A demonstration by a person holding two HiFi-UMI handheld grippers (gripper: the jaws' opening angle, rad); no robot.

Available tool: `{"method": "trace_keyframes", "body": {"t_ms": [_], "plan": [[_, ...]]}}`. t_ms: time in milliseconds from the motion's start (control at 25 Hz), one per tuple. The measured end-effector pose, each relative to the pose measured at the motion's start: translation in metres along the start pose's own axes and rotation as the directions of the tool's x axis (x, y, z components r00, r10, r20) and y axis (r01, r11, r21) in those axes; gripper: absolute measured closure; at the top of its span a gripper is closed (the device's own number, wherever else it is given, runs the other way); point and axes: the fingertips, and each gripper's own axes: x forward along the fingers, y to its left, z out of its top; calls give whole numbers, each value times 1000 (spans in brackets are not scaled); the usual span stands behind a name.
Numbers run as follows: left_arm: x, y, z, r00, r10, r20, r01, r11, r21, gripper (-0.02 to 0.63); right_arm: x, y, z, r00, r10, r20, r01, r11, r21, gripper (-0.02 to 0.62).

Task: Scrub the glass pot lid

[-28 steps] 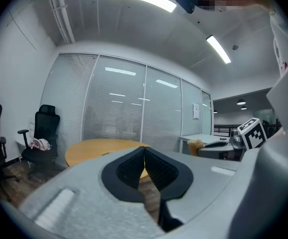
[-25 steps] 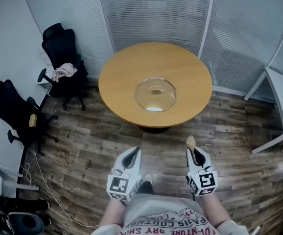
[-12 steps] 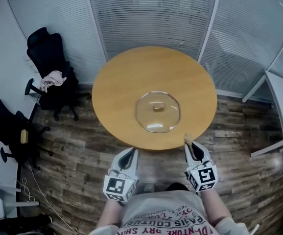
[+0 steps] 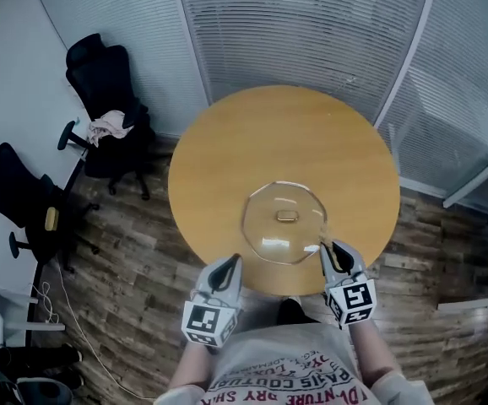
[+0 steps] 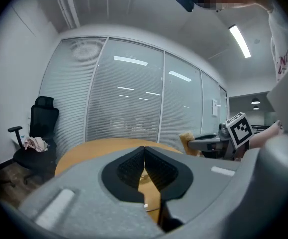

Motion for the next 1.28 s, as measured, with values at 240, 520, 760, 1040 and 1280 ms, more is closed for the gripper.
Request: {"method": "trace_keyframes", "body": {"t_ms": [240,520,760,1040,1280], "plan": [[62,18,22,992,124,23,-123,992,-23,598,73,-60,6,991,119,-57,-118,993,25,543],[101,29,10,983,181,-15,-182,983,-40,598,130,-87,-7,972,201,-122,-196,979,53,541],[115,50,9,987,158,10,-157,986,-55,597,165,-69,-54,896,246,-369,-247,968,45,543],[121,75,3,983,180,27,-177,982,-71,597,213,-50,-104,774,297,-559,-313,947,70,542],[115,96,-20,979,205,-12,-205,976,-74,597,246,-48,-141,630,259,-732,-284,954,93,543]]}}
